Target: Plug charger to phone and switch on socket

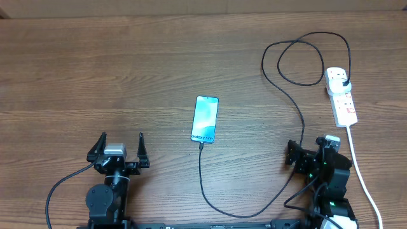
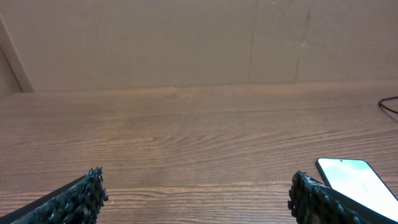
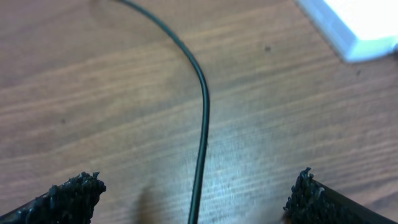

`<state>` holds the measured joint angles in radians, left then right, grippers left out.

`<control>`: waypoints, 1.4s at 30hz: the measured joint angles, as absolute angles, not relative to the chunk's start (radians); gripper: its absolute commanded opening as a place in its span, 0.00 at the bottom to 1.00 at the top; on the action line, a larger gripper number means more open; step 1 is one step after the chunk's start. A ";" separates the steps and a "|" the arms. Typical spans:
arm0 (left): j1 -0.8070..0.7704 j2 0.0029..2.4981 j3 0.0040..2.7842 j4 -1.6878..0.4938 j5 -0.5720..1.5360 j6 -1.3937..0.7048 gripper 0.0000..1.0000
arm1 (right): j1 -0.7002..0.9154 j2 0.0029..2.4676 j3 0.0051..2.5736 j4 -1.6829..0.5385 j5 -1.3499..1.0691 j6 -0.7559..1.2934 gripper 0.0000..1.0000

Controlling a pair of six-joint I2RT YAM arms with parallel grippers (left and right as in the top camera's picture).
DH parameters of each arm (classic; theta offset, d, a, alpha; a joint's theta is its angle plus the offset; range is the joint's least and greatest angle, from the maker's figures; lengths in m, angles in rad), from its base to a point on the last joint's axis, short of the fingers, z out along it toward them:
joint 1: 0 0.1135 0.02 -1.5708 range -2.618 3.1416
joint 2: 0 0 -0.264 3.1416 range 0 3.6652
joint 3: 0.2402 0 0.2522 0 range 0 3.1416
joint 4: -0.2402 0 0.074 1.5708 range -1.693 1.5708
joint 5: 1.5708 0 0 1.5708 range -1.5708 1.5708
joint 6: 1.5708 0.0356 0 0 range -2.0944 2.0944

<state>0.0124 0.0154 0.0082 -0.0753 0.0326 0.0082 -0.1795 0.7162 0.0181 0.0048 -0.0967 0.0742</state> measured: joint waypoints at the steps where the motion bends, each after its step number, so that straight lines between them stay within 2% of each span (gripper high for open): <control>1: 0.012 0.015 0.008 -0.075 0.033 0.008 1.00 | -0.179 0.700 0.018 0.004 -0.097 0.074 1.00; 23: 0.012 0.015 0.008 -0.075 0.033 0.008 1.00 | -0.173 0.377 0.018 -0.072 -0.194 0.075 1.00; 42: 0.012 0.015 0.008 -0.075 0.033 0.008 1.00 | -0.089 0.099 0.018 -0.072 -0.222 0.075 1.00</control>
<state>0.0124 0.0154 0.0082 -0.0753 0.0326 0.0082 -0.0887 0.0990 0.0181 -0.0719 -0.2218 0.0746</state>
